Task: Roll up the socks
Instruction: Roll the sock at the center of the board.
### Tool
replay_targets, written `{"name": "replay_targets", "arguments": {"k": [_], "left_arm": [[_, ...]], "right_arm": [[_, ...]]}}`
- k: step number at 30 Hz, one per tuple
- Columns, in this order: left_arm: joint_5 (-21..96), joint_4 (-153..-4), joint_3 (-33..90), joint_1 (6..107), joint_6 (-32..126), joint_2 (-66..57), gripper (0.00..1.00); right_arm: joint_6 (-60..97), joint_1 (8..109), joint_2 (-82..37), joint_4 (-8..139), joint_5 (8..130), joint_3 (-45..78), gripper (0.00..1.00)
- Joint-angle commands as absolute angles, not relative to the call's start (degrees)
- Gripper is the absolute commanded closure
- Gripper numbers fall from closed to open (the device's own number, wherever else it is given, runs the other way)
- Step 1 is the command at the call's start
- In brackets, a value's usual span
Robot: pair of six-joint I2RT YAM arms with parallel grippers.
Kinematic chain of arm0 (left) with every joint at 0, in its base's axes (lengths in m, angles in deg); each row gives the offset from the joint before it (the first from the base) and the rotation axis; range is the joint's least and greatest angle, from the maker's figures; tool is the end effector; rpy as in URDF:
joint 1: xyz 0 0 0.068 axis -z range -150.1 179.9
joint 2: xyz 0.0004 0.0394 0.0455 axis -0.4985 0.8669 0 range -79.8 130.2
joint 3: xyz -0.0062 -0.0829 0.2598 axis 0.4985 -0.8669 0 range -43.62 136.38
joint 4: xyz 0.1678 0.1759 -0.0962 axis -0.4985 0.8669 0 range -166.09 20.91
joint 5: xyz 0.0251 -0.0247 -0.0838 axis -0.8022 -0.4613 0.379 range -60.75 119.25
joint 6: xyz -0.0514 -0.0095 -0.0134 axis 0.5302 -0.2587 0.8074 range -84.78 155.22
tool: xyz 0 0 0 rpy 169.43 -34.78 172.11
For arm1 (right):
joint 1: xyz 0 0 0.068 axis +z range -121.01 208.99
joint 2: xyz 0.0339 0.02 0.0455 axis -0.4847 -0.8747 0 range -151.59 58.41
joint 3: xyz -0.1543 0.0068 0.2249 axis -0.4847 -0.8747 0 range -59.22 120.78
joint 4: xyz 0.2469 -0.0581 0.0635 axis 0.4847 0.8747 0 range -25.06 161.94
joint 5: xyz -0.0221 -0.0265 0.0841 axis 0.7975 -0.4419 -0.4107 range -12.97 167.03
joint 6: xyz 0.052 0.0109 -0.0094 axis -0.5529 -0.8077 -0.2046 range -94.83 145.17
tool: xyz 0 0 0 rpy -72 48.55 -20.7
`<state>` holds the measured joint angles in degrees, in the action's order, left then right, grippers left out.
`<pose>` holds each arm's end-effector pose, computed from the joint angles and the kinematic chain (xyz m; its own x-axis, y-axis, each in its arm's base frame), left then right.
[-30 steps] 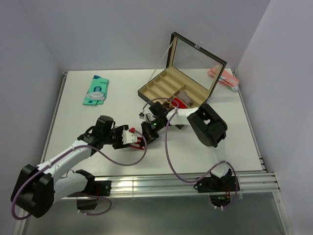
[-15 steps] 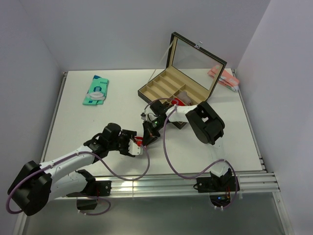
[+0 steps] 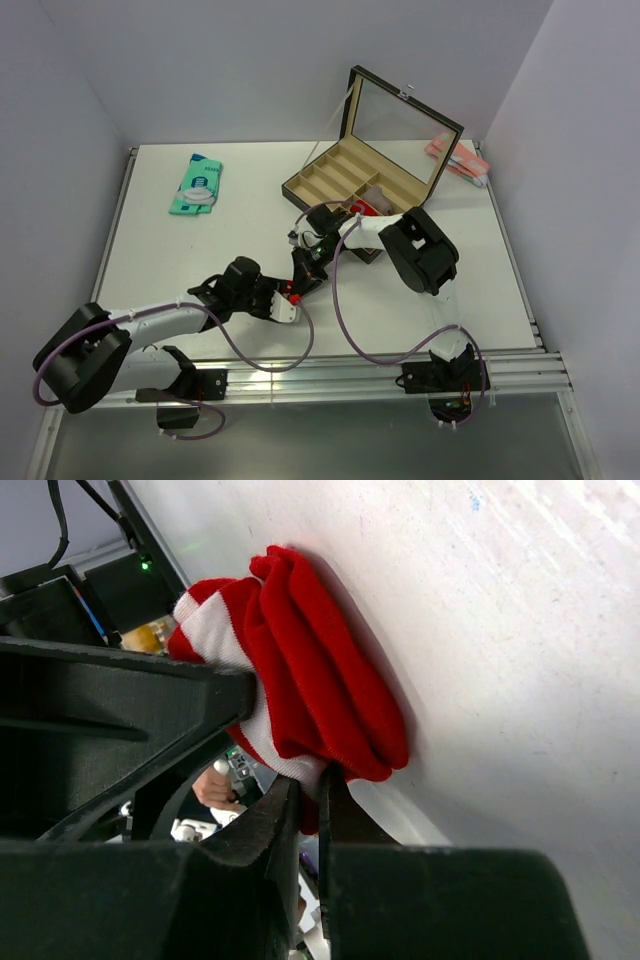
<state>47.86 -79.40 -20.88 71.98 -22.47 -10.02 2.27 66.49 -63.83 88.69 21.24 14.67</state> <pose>0.1538 -0.1541 0.1483 0.4073 0.7115 -0.5726 0.8645 -0.0983 0.4929 0.2973 0.2653 0.1041 -0.9071 -0.4203 0.0230 -0.2073 0.4936 0.8446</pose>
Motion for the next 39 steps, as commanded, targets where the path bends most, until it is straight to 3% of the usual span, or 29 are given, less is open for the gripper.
{"name": "replay_targets", "arguments": {"k": [1,6,10,13,15,17,22,34,39], "left_arm": [[47.53,-82.33,-18.58,72.17,-19.81,-7.65,0.45],[48.75,-78.74,-13.83,71.74,-17.16,-3.26,0.57],[50.16,-72.5,-10.4,71.03,-17.33,-0.35,0.78],[51.48,-67.75,-8.55,70.68,-17.95,1.23,0.96],[52.45,-62.94,-6.89,70.5,-18.74,2.11,1.0],[54.73,-58.71,-4.25,70.15,-19.44,3.25,1.0],[60.97,-45.71,1.72,67.0,-23.31,5.19,1.0],[66.6,-27.76,12.27,60.93,-30.08,18.88,1.0],[68.96,-19.59,19.11,59.78,-32.19,25.31,1.0]], "right_arm": [[3.46,66.17,-66.22,91.05,29.57,13.12,1.0],[2.76,65.99,-64.99,89.11,29.05,10.93,1.0],[2.76,65.82,-64.55,88.58,29.13,10.22,0.99],[2.23,65.73,-63.76,87.44,30.36,9.51,0.93],[1.27,65.73,-61.75,84.65,32.55,7.77,0.8],[-0.58,65.73,-59.55,82.7,35.01,5.57,0.67],[-5.93,65.55,-48.75,75.93,44.85,-0.23,0.55],[-15.53,67.12,-20.82,63.18,66.2,-22.72,0.56],[-14.83,72.84,-7.89,60.81,82.28,-30.38,0.56]]}}
